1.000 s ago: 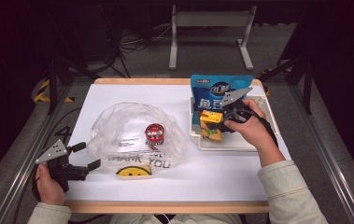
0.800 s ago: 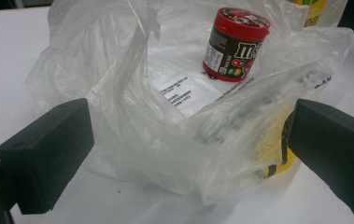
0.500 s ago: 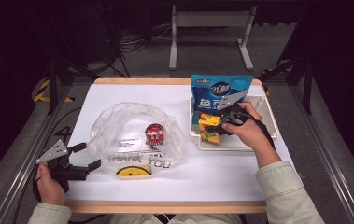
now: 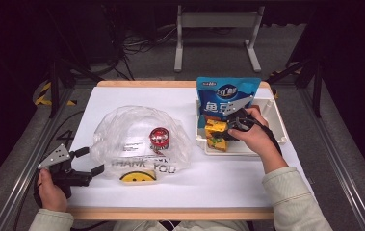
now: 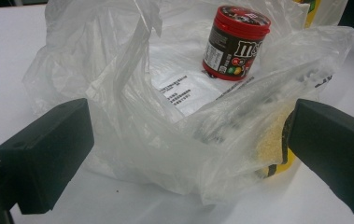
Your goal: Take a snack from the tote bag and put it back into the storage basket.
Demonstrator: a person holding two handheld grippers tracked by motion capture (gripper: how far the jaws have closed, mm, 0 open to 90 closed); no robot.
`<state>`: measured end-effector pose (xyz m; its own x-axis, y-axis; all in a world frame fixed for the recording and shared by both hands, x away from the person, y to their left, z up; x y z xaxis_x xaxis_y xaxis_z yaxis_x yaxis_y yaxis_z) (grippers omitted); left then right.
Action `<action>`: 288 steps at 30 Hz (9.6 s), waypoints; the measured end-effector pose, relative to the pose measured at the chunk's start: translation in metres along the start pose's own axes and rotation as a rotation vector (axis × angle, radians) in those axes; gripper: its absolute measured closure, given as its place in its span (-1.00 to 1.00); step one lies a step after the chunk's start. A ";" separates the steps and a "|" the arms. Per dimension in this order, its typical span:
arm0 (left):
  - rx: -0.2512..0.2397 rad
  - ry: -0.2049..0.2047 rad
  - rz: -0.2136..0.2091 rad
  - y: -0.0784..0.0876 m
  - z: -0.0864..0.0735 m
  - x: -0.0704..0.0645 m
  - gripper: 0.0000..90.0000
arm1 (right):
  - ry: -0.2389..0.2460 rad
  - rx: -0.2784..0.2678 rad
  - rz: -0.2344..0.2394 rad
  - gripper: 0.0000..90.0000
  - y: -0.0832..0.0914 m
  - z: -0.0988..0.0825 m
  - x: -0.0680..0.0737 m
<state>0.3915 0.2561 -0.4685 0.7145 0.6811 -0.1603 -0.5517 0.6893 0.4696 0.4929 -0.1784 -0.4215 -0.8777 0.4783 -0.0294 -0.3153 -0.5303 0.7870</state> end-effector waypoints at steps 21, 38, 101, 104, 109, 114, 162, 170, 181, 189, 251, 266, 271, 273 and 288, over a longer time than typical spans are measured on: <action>-0.002 0.003 0.001 0.000 0.000 0.000 -0.97 | -0.009 -0.002 0.006 0.05 0.005 -0.013 -0.002; -0.001 -0.002 0.000 0.000 0.001 -0.001 -0.97 | -0.036 -0.025 -0.012 -0.17 0.006 -0.018 -0.002; 0.002 -0.009 -0.008 -0.001 0.000 0.000 -0.97 | -0.060 -0.096 -0.034 1.00 0.030 -0.035 0.039; 0.004 -0.006 -0.009 -0.001 0.000 -0.001 -0.97 | -0.068 -0.078 -0.039 1.00 0.027 -0.039 0.036; 0.004 -0.006 -0.009 -0.002 0.000 -0.001 -0.97 | -0.073 -0.041 -0.050 1.00 0.021 -0.046 0.032; 0.005 -0.009 -0.008 -0.002 0.000 0.000 -0.97 | -0.078 -0.016 -0.062 1.00 0.018 -0.050 0.030; -0.001 -0.005 -0.010 -0.002 0.001 0.000 -0.97 | -0.117 -0.016 -0.079 0.82 0.027 -0.053 0.030; 0.001 -0.006 -0.007 -0.003 0.002 0.000 -0.97 | -0.134 -0.129 -0.056 0.21 0.043 -0.027 0.049; 0.002 -0.009 -0.010 -0.004 0.003 -0.002 -0.98 | -0.127 -0.216 -0.045 -0.38 0.045 0.013 0.071; -0.001 -0.007 -0.010 -0.003 0.003 -0.001 -0.98 | -0.097 -0.212 -0.026 -0.51 0.042 0.034 0.080; -0.011 -0.006 -0.006 0.001 0.002 0.001 -0.97 | 0.043 -0.221 0.073 -0.60 -0.057 0.125 0.108; -0.012 -0.005 -0.008 0.002 0.002 0.002 -0.97 | 0.045 -0.154 0.062 -0.66 -0.099 0.114 0.096; -0.012 -0.003 -0.009 0.001 0.002 0.001 -0.97 | 0.042 -0.133 0.045 -0.68 -0.105 0.111 0.093; -0.012 -0.002 -0.010 0.001 0.002 0.001 -0.97 | 0.037 -0.123 0.045 -0.68 -0.108 0.110 0.093; -0.015 -0.006 -0.005 0.002 0.002 0.002 -0.97 | 0.024 -0.046 0.034 -0.71 -0.135 0.100 0.094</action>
<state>0.3925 0.2584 -0.4661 0.7200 0.6759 -0.1574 -0.5541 0.6964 0.4561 0.4893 0.0080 -0.4685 -0.8963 0.4432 -0.0181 -0.3012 -0.5781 0.7584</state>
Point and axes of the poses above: each handheld gripper's, and its own axes: y roughly backward along the jaws, z roughly out of its top, x roughly to its left, the point moved 8 cm from there along -y, roughly forward along the jaws, and after that the axes turned 5 degrees about x, right-handed, at the moved point
